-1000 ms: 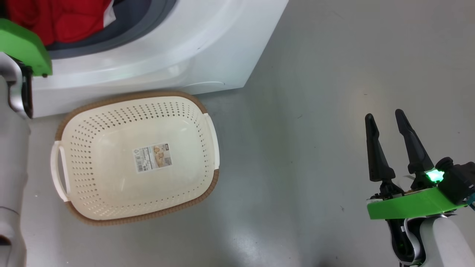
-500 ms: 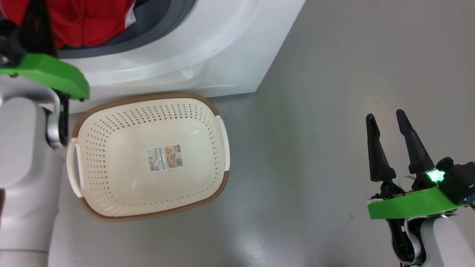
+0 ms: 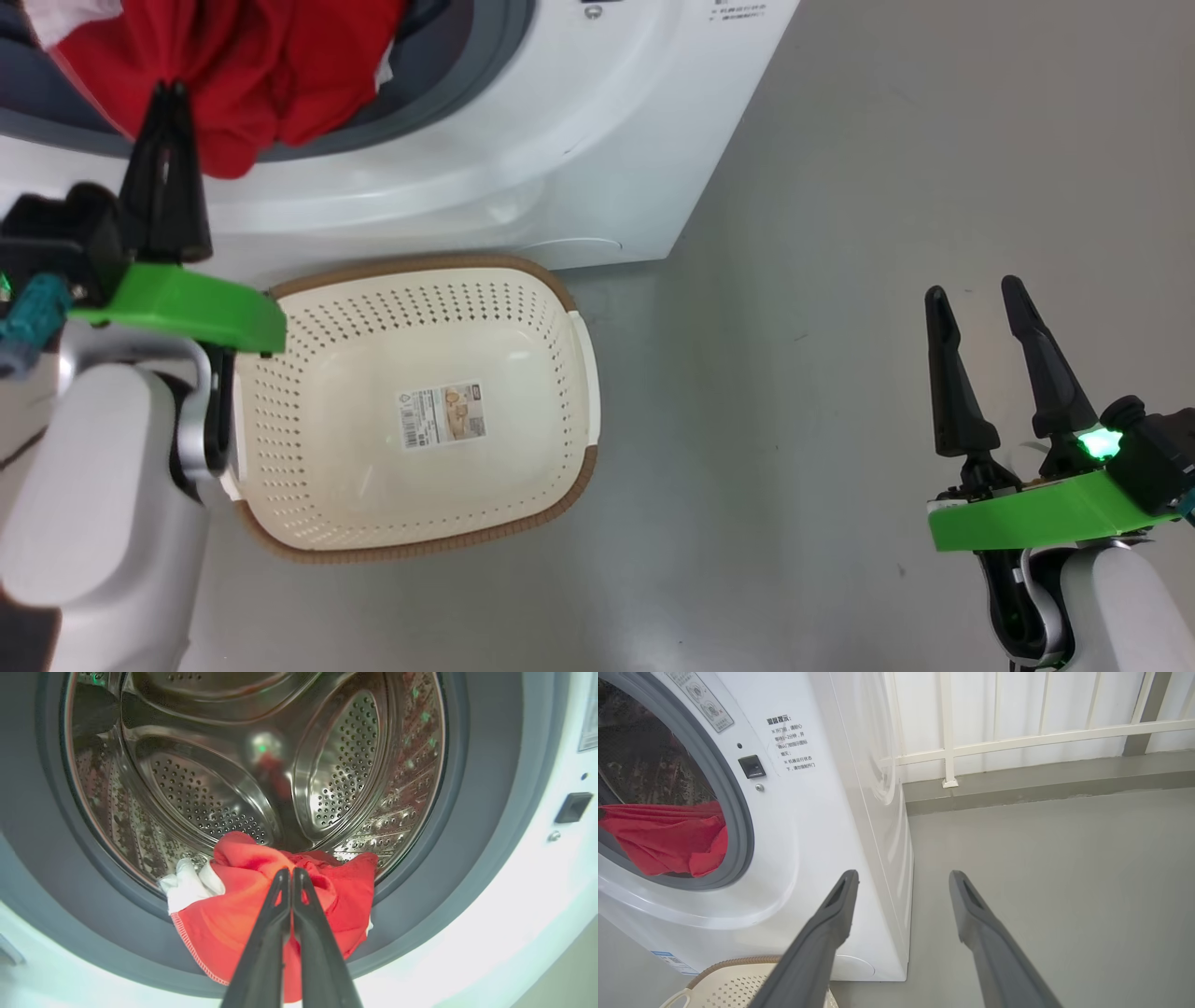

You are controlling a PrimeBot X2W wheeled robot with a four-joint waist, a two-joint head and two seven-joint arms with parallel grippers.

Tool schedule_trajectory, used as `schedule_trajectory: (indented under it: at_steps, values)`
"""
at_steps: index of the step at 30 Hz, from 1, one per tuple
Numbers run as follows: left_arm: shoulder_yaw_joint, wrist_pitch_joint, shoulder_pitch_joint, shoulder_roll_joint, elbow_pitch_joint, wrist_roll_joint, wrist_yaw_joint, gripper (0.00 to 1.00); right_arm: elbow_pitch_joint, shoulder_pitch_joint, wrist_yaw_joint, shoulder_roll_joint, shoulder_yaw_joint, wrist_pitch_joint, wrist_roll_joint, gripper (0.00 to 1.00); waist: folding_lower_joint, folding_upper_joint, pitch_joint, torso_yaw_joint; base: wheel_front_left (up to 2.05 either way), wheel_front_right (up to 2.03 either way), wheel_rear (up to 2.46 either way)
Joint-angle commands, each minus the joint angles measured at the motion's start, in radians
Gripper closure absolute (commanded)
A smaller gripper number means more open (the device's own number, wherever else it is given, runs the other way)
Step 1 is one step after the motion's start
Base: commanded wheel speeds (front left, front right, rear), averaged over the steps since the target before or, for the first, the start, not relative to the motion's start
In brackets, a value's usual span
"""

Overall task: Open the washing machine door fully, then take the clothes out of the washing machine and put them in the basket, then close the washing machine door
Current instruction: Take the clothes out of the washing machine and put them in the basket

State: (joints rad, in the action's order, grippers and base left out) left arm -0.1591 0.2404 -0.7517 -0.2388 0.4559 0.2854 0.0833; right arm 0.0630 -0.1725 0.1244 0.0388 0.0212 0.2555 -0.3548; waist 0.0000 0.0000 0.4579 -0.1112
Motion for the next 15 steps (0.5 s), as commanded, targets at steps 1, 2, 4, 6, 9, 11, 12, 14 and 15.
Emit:
schedule_trajectory:
  at_steps: [1,2,4,6,9,11,12,14,15]
  values:
    - [0.031,0.001,0.019,-0.042,-0.040,0.010,0.007,1.00,-0.021,0.004,0.006,0.011,-0.017,0.006,0.009,0.00,0.0000,0.0000,-0.009,0.006,0.00,0.00,0.00]
    - [0.031,-0.003,0.037,-0.042,-0.062,0.012,0.010,1.00,-0.020,0.006,0.006,0.011,-0.015,0.006,0.010,0.00,0.0000,0.0000,-0.014,0.009,0.00,0.00,0.00]
    - [0.028,-0.012,0.072,-0.043,-0.105,0.015,0.015,1.00,-0.019,0.008,0.006,0.011,-0.013,0.006,0.013,0.00,0.0000,0.0000,-0.024,0.013,0.00,0.00,0.00]
    - [0.024,-0.022,0.104,-0.041,-0.143,0.017,0.020,1.00,-0.017,0.012,0.006,0.011,-0.011,0.006,0.015,0.00,0.0000,0.0000,-0.037,0.019,0.00,0.00,0.00]
    - [0.016,-0.035,0.146,-0.035,-0.191,0.020,0.028,1.00,-0.015,0.017,0.006,0.011,-0.010,0.006,0.018,0.00,0.0000,0.0000,-0.059,0.026,0.00,0.00,0.00]
    - [0.011,-0.041,0.170,-0.031,-0.221,0.023,0.032,1.00,-0.014,0.019,0.006,0.011,-0.012,0.006,0.020,0.00,0.0000,0.0000,-0.074,0.029,0.00,0.00,0.00]
    - [0.008,-0.046,0.182,-0.030,-0.235,0.023,0.035,1.00,-0.014,0.021,0.006,0.011,-0.011,0.006,0.021,0.00,0.0000,0.0000,-0.082,0.030,0.00,0.00,0.00]
    - [0.003,-0.055,0.205,-0.028,-0.263,0.025,0.039,1.00,-0.012,0.024,0.006,0.011,-0.010,0.006,0.023,0.00,0.0000,0.0000,-0.098,0.031,0.00,0.00,0.00]
    - [0.001,-0.060,0.216,-0.028,-0.274,0.025,0.041,1.00,-0.011,0.027,0.006,0.011,-0.010,0.006,0.025,0.00,0.0000,0.0000,-0.106,0.032,0.00,0.00,0.00]
